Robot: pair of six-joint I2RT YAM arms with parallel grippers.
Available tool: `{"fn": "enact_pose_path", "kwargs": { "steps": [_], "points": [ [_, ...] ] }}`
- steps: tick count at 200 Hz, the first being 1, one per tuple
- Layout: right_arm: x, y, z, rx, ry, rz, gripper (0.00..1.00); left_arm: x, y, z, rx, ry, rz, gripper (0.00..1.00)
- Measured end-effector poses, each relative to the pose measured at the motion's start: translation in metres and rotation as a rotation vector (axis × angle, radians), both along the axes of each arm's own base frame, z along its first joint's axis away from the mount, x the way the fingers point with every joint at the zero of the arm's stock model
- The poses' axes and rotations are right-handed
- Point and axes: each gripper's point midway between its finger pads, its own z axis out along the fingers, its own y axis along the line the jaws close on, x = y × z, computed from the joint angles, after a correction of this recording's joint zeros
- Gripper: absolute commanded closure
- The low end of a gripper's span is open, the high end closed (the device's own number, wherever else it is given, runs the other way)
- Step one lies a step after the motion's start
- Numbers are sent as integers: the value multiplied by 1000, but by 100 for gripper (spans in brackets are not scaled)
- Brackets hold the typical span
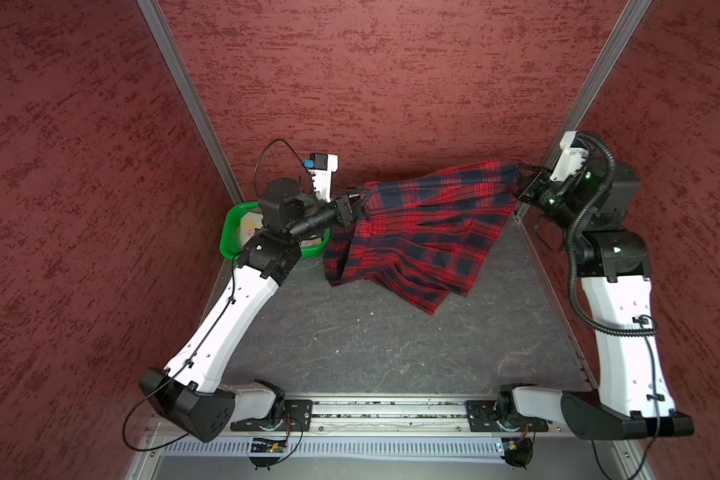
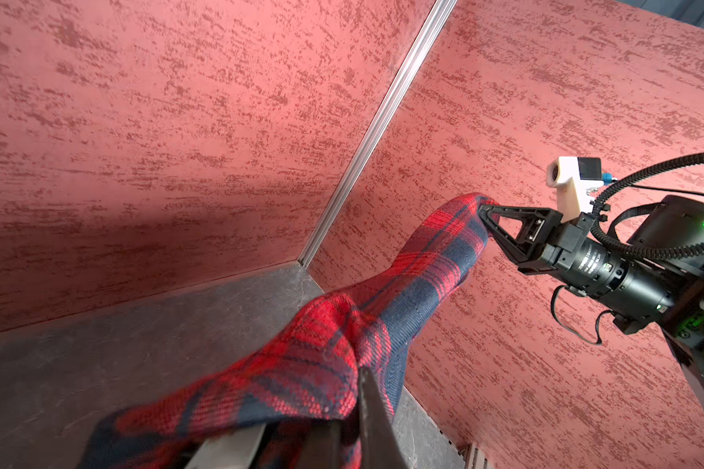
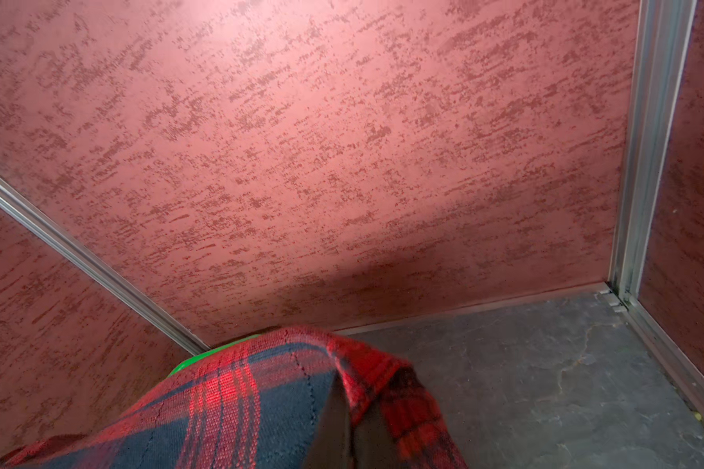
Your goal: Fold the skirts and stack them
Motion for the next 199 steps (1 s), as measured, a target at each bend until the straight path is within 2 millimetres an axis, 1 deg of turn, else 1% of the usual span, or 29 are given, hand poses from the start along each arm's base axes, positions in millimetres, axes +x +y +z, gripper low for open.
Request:
{"fn": "enact_pose_path", "kwargs": {
  "steps": [18, 42, 60, 75, 103, 113, 123, 131, 144, 155, 162, 169, 176, 178, 179, 183, 185, 192, 199],
  "points": [
    [4, 2, 6, -3, 5, 11, 100, 9, 2, -7, 13, 30, 2, 100],
    [17, 0, 12, -14, 18, 8, 100, 31, -3, -19, 24, 85, -19, 100],
    [34, -3, 17, -24, 25, 1, 100, 49, -10, -26, 20, 126, -42, 100],
    [51, -8, 21, -31, 22, -9, 100, 66, -17, -26, 3, 155, -66, 100],
    [86, -22, 37, -30, -17, -17, 100, 99, -31, -17, -41, 183, -115, 100],
    [93, -28, 42, -27, -38, -18, 100, 108, -36, -13, -54, 183, -132, 100],
    [97, -32, 42, -25, -42, -19, 100, 114, -39, -6, -67, 183, -149, 100],
    [97, -34, 41, -22, -38, -21, 100, 117, -41, -3, -73, 187, -159, 100],
    [93, -35, 40, -20, -33, -13, 100, 115, -42, 1, -75, 190, -173, 100],
    [85, -34, 35, -18, -17, -6, 100, 109, -42, 2, -73, 192, -187, 100],
    [78, -33, 30, -15, -3, 0, 100, 103, -41, -2, -68, 199, -193, 100],
    [70, -31, 24, -10, 7, 4, 100, 95, -39, -11, -61, 214, -198, 100],
    [57, -28, 11, -2, 28, 11, 100, 85, -37, -20, -56, 232, -206, 100],
    [56, -28, 7, -1, 35, 13, 100, 82, -37, -25, -51, 238, -209, 100],
    [52, -27, 6, -1, 35, 13, 100, 80, -37, -26, -50, 240, -210, 100],
    [45, -26, -1, 5, 46, 15, 100, 73, -36, -35, -47, 255, -218, 100],
    [40, -25, -6, 7, 52, 18, 100, 70, -36, -37, -45, 257, -218, 100],
    [26, -23, -20, 16, 60, 22, 100, 56, -35, -54, -37, 275, -233, 100],
    [7, -21, -41, 37, 84, 24, 100, 43, -33, -72, -28, 294, -243, 100]
  ]
}}
